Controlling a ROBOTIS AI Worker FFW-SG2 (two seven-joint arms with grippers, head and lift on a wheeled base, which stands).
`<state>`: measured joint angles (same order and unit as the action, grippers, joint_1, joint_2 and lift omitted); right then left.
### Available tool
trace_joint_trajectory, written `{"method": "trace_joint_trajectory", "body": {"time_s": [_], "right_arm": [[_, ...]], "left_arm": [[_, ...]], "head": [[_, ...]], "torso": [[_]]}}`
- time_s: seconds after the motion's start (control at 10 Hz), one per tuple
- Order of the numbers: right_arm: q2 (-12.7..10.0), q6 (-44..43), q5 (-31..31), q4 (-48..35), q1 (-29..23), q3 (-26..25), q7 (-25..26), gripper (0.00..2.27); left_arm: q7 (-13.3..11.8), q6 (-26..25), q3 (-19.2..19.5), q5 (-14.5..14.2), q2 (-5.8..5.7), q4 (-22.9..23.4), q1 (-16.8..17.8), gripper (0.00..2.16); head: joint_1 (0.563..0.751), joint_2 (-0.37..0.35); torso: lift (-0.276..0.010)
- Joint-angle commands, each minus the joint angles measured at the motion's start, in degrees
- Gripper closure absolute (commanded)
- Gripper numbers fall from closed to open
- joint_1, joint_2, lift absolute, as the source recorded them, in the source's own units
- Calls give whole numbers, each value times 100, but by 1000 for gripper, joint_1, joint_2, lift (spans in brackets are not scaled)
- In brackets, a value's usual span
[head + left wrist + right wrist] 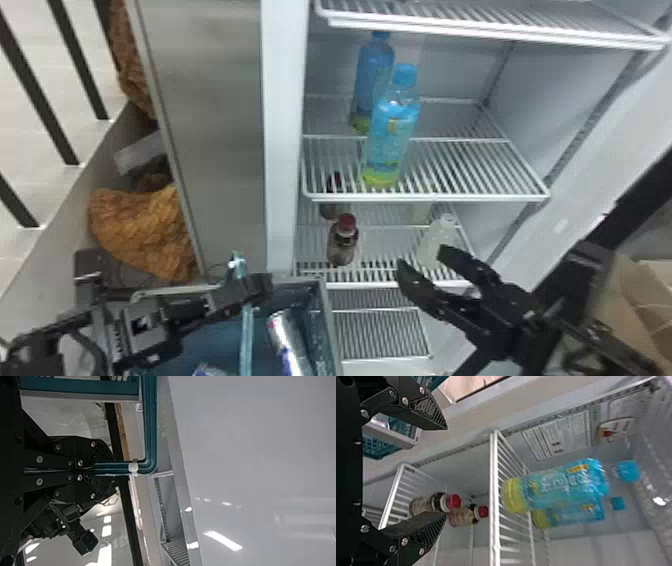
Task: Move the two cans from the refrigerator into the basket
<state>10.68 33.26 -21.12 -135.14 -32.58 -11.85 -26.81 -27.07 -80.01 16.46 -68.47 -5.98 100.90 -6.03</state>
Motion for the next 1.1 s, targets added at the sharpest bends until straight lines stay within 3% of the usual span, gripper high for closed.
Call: {"method": "trace_joint_trajectory", "body": {"time_s": [0.0,0.6,1.0], "right_arm": [[-145,-359,44,-232,-426,-380,0,303],[-479,-1849,-25,-162,-1228,-1225,-421,303],[-593,-2342,-242,-330,-1832,-1340,-465,303]], "left_arm": [[0,0,22,15,0,0,-15,1197],[0,0,113,-8,0,28,-71,1197],[0,0,285,-8,0,169,-212,1197]], "head": [[695,-176],[695,-281],[695,-311]], "torso": [[-35],[-35],[-35]]}}
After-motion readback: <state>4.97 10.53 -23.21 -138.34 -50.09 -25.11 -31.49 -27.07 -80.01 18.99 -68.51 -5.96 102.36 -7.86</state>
